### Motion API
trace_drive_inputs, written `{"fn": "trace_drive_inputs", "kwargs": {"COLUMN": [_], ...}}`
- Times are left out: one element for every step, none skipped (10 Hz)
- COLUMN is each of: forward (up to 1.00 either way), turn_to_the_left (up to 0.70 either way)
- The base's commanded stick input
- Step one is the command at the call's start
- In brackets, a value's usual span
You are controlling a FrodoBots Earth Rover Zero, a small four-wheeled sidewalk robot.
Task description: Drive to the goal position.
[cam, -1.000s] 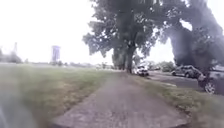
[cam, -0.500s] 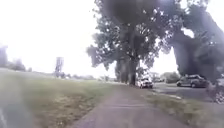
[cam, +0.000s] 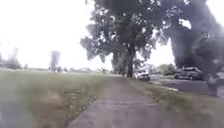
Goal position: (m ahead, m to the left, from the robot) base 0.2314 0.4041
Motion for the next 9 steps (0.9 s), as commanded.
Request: {"fn": "trace_drive_inputs", "kwargs": {"forward": [0.7, 0.7, 0.7, 0.7, 0.7, 0.7, 0.7, 0.7, 0.7], "turn_to_the_left": [0.0, 0.0, 0.0, 0.0, 0.0, 0.0, 0.0, 0.0, 0.0]}}
